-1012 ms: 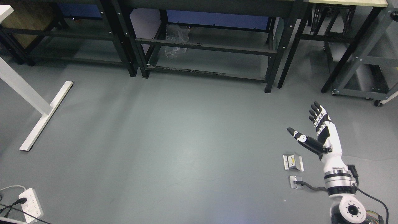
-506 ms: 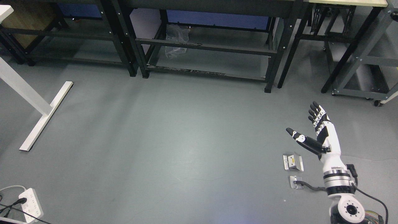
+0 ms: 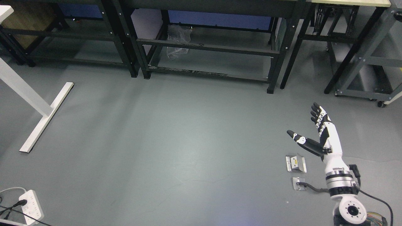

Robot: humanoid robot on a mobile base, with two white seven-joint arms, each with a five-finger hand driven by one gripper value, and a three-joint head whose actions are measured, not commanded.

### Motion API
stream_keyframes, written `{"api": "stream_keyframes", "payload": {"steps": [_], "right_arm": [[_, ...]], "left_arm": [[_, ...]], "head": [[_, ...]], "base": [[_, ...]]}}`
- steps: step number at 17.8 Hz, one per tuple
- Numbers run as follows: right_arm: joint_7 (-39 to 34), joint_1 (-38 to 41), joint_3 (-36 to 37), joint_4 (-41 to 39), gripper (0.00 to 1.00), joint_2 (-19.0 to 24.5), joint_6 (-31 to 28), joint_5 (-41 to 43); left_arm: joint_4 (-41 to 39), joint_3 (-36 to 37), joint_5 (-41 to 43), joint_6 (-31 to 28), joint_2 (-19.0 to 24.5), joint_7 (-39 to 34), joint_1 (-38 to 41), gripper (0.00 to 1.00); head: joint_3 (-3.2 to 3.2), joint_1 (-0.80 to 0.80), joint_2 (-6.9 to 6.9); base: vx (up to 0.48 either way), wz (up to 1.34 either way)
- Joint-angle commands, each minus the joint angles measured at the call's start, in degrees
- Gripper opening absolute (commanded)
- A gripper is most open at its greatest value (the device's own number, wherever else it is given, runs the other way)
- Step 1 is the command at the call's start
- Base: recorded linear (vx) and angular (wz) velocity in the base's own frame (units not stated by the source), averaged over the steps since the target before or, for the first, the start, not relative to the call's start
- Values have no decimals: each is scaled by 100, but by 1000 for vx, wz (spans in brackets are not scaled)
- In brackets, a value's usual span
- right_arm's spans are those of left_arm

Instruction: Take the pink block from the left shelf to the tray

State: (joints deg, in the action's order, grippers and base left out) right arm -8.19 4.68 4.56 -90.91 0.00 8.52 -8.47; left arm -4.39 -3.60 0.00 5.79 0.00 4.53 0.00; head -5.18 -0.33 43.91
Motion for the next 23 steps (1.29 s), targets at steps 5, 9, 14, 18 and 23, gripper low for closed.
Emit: {"api": "stream_keyframes", "payload": {"steps": [5,9,14,18,23], "right_arm": [[2,-37,-69,3,100,-100,36,-744],[28,-124,-69,3,99,-100,71,-1645],[1177,-195,-139,-6,98,-100,255,-3405],[1979,-186,-157,-41,100,-100,238,-4672],[1970,-142,-289,-76,100,-100,238,-4603]], "left_arm": [[0,0,9,1,100,4,53,100],[0,0,9,1,100,4,53,100],[0,0,9,1,100,4,53,100],[0,0,9,1,100,4,53,100],[0,0,9,1,100,4,53,100]], "head": [[0,0,0],[0,0,0],[0,0,0],[0,0,0],[0,0,0]], "base": [[2,1],[20,29],[81,90],[160,139],[220,149]]}}
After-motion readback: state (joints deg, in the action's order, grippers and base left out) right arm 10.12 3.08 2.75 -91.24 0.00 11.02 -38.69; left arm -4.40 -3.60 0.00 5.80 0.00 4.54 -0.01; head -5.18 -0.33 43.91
